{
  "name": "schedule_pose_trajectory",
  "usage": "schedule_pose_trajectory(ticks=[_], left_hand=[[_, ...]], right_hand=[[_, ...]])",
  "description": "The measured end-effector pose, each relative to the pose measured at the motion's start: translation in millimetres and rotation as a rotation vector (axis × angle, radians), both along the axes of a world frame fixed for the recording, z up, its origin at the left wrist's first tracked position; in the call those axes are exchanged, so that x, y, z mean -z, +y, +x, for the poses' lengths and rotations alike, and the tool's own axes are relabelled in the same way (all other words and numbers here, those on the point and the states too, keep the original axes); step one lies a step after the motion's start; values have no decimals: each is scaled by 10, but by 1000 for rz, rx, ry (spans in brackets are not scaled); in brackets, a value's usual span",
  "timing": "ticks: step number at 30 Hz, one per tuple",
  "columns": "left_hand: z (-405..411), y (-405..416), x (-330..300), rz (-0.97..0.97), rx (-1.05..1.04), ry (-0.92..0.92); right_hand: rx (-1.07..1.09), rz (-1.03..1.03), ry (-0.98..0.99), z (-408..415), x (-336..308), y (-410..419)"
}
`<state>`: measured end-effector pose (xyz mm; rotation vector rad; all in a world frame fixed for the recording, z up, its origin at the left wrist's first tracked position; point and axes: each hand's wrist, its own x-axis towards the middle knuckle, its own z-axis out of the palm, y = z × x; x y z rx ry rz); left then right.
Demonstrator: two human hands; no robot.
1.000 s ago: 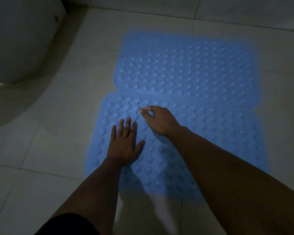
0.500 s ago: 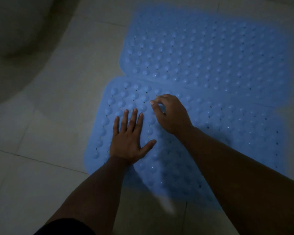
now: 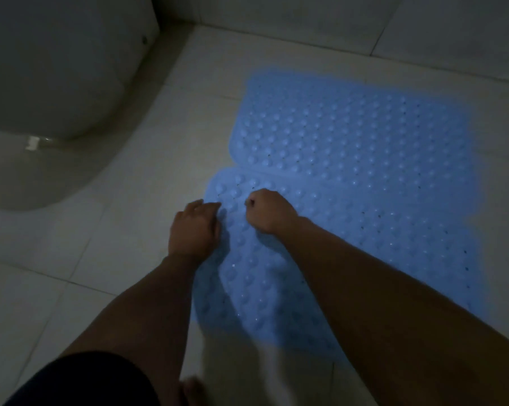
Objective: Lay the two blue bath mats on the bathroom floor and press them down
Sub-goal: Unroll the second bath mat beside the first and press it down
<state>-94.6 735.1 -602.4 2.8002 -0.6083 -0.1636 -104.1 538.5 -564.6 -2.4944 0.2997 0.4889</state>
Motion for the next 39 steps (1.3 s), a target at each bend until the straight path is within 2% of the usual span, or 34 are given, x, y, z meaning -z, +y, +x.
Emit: schedule_pose_trajectory(ticks=[3, 6, 12, 18, 23, 26, 29, 31, 34, 37, 39], left_hand=[[41, 335, 83, 53, -72, -43], [78, 573, 195, 94, -133, -66], [17, 777, 395, 118, -166, -44], [-16, 814, 524, 112, -182, -34], [-30, 820, 466, 103, -165, -49], [-28, 805, 333, 79, -117, -50], [-105, 723, 212, 65, -82, -44], [-196, 631, 192, 44, -52, -31], [-341, 451, 293, 28, 17, 31], [-541, 349, 487, 64, 58, 129], [-668, 325, 595, 121, 58, 107]], right_hand=[[-105, -122, -110, -148, 217, 624], [-225, -237, -117, -426, 647, 1053], [-207, -338, -262, -596, 946, 1145], [-205, -334, -259, -588, 995, 1161], [-248, -228, -167, -556, 955, 1150], [-302, -120, 7, -397, 809, 1078], [-227, 140, 116, -84, 459, 881], [-125, 241, 31, 50, 275, 676], [0, 179, -158, 72, 175, 371], [52, 175, -201, -25, 144, 205], [70, 178, -220, -108, 200, 157]])
